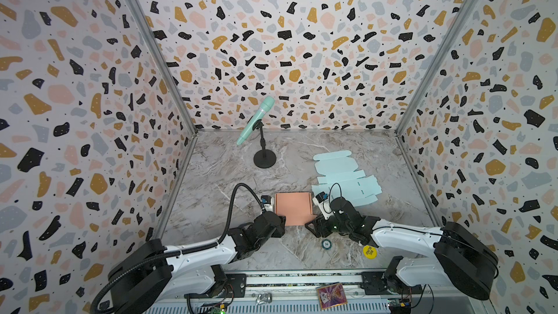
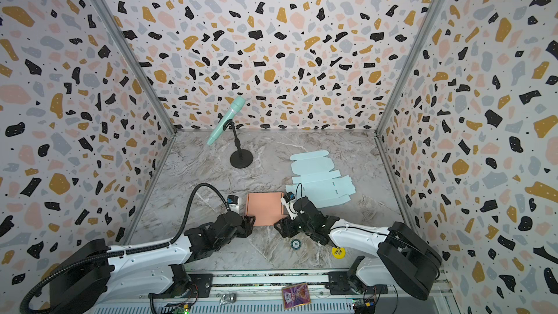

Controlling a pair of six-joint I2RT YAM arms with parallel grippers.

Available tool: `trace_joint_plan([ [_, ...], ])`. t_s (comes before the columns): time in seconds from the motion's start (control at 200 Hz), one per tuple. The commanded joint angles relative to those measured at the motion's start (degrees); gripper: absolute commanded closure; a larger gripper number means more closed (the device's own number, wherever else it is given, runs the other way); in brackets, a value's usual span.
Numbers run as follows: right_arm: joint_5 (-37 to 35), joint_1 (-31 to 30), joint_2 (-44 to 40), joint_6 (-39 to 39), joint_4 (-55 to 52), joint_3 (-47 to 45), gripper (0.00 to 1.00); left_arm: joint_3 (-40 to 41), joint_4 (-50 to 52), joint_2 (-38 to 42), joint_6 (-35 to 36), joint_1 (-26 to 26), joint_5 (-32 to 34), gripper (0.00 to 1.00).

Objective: Assemble paper box
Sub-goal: Close the paper box at the center of the table.

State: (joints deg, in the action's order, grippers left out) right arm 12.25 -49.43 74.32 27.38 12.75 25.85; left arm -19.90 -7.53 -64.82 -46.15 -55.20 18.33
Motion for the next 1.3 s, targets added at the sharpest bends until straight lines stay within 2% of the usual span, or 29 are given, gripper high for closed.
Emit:
trace_joint_plan([
  [0.0, 1.0, -0.4, 0.51, 1.27, 1.89, -0.57, 0.29, 1.0, -2.88, -0.23, -1.24, -0.77, 0.28, 0.39],
  [0.431, 5.2, -1.35, 3.4, 4.34, 7.8, -0.53, 0.29, 1.71, -6.46, -1.94, -3.3, -2.92, -0.05, 0.39],
  [0.766, 2.79, -1.33, 3.67, 3.31, 6.82, 0.51, 0.29, 2.59, -9.73, -0.97, -4.13, -2.96, -0.53, 0.39],
  [0.951, 2.82, -0.95, 4.33, 3.21, 7.5, 0.82, 0.31, 2.52, -10.02, -1.11, -4.15, -2.98, -0.37, 0.4],
  [1.071, 4.43, -0.75, 4.42, 3.39, 8.06, 1.39, 0.37, 2.0, -9.77, -1.1, -4.07, -2.97, -0.31, 0.4],
  [1.292, 6.12, -0.93, 2.53, 4.64, 9.07, 1.0, 0.36, 0.85, -8.49, 0.71, -3.86, -2.99, -0.59, 0.4],
])
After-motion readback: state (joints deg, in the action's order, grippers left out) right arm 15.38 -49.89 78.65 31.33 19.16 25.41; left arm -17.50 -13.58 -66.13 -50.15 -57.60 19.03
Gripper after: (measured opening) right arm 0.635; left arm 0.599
